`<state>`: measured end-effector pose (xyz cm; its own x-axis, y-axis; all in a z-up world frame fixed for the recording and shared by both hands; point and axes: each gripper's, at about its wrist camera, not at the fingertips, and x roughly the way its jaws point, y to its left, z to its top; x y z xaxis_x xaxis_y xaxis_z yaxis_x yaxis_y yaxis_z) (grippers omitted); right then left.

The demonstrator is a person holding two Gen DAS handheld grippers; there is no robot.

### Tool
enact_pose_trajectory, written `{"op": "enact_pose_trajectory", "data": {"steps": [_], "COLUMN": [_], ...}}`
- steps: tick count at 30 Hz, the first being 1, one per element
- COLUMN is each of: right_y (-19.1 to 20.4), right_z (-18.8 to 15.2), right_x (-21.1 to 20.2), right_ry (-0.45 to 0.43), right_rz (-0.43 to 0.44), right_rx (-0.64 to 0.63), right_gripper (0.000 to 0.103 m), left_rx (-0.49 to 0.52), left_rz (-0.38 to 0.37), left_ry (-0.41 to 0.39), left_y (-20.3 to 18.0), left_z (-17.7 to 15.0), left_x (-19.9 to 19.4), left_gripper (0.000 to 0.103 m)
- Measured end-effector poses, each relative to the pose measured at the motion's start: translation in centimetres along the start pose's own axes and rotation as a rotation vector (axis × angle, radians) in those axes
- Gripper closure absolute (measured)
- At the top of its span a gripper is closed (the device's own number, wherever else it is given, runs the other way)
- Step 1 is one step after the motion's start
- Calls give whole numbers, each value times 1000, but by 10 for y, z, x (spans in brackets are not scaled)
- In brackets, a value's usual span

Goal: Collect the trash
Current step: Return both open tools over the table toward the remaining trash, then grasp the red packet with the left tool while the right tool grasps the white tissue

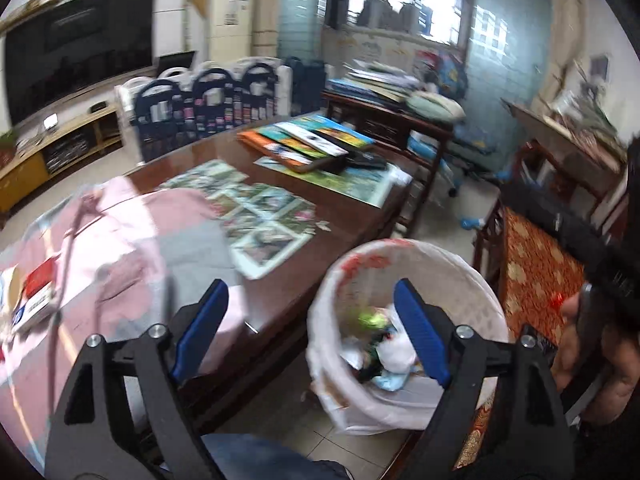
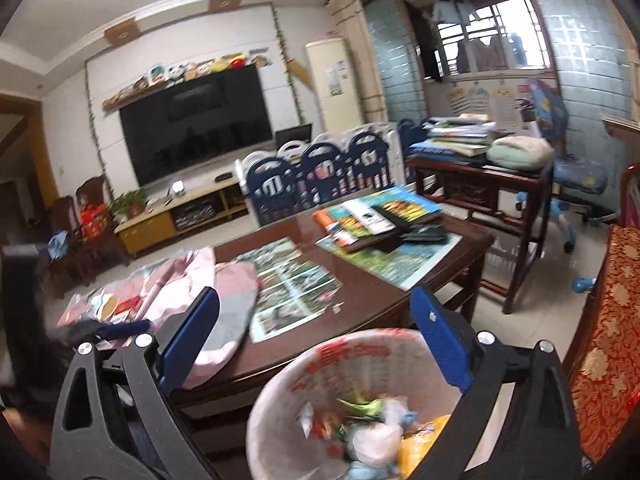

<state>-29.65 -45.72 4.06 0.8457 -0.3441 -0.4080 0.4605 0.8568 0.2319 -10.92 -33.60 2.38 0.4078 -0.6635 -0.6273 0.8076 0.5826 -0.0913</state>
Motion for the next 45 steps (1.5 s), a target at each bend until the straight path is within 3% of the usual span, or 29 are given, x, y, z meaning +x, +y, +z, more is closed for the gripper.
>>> {"op": "enact_pose_trajectory", "data": {"steps": [2,5,11,16,18,22,45], "right_y": [17,60,197,303,329,353,330], "right_z": [-7,-19,-28,-37,-44,-61,-58], "right_x": [10,27,66,85,92,103,110], "right_ry": [23,57,96,57,38,92,106], "right_rz": [39,140,360,492,495,452,453], "right_rx": [0,-6,-154,-312,-355,-456,-416], "right_gripper": [9,9,9,9,9,9,9], "left_rx": [-54,-122,-245,-343,-393,-445,-440], "left_rz": [81,301,661,804,816,787,770], "left_ry": [-35,-101,-168,-194,-197,-207,-177], "left_y": [38,116,235,292,308,319,311], "left_z": [-6,-22,-77,-125,-143,-149,-149], "left_x": [-24,-75,-173,-224,-234,-242,-223], "left_gripper": [14,12,9,9,9,9,9]}}
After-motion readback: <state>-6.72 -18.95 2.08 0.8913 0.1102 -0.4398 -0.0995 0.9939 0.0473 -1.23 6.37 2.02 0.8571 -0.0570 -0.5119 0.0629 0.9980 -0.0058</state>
